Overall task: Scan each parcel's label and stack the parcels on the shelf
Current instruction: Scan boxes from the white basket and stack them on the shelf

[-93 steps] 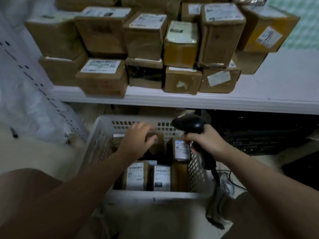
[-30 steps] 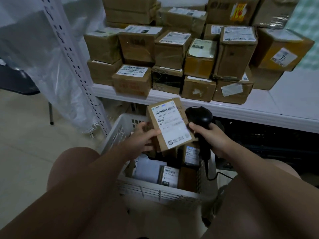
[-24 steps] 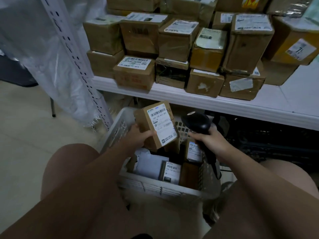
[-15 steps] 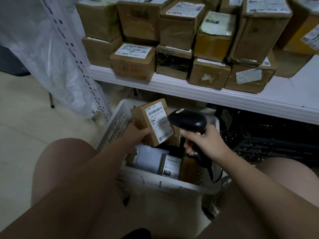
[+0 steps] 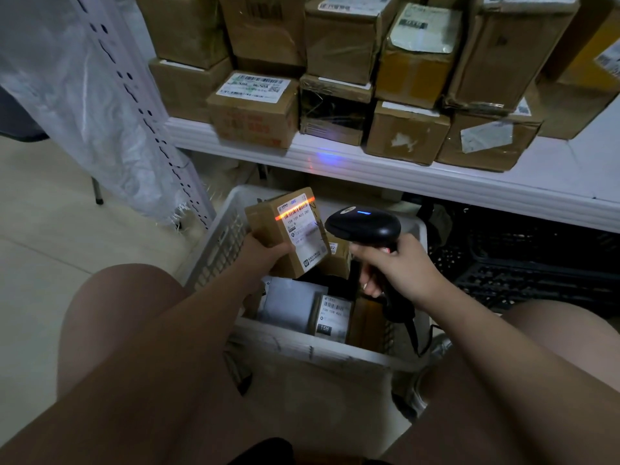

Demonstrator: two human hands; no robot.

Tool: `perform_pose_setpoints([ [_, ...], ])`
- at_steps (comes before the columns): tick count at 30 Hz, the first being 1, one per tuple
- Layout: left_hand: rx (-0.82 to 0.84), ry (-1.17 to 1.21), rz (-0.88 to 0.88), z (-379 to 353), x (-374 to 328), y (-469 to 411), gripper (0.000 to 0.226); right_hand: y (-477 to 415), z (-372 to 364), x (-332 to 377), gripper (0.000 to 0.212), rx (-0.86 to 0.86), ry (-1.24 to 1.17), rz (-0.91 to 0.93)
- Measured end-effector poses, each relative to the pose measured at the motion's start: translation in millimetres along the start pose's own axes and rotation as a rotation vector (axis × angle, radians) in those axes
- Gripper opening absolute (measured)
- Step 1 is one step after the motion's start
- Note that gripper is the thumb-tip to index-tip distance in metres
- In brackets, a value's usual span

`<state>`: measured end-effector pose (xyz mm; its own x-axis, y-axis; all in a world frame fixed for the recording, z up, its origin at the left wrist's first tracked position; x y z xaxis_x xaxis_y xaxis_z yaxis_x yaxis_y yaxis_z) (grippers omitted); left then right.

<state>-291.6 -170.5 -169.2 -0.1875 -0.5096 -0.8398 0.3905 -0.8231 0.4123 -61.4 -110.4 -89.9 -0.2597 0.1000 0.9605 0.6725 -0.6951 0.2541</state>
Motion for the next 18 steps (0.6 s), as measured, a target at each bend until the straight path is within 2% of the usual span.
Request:
perform_pose_setpoints([
  [2, 0.019, 0.008, -0.018, -0.9, -1.4, -0.1, 0.059, 0.0, -1.0, 0.2, 0.010, 0.007, 0.003, 0.001],
  [7, 0.003, -0.001, -0.008, 0.2, -1.8, 1.1, 0.057, -1.5, -1.5, -0.2, 0.009, 0.022, 0.002, 0.007],
  [12, 0.022, 0.102, -0.026, -4.3, -4.0, 6.0, 0.071, -0.2, -3.9, 0.4, 0.007, 0.050, -0.020, 0.003],
  [16, 0.200, 0.165, -0.122, -17.1, -23.5, 24.9, 0.052, 4.0, -1.6, 1.6, 0.006, 0.067, 0.000, 0.021],
  [18, 0.206, 0.212, -0.166, -16.0, -33.0, 37.5, 0.045, 9.3, 0.5, 9.2, 0.006, 0.068, 0.029, 0.060],
])
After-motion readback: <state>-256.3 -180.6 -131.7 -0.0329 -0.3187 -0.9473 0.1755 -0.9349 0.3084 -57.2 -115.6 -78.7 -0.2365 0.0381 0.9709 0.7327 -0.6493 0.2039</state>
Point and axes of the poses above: each hand's wrist, its own y-axis away from the middle knuckle, its own z-axis out of the back of the hand, x = y × z, the point moved 9 cm from there along -y, towards the middle knuckle, and after that the axes turned 9 degrees about x, right-handed, at the moved point
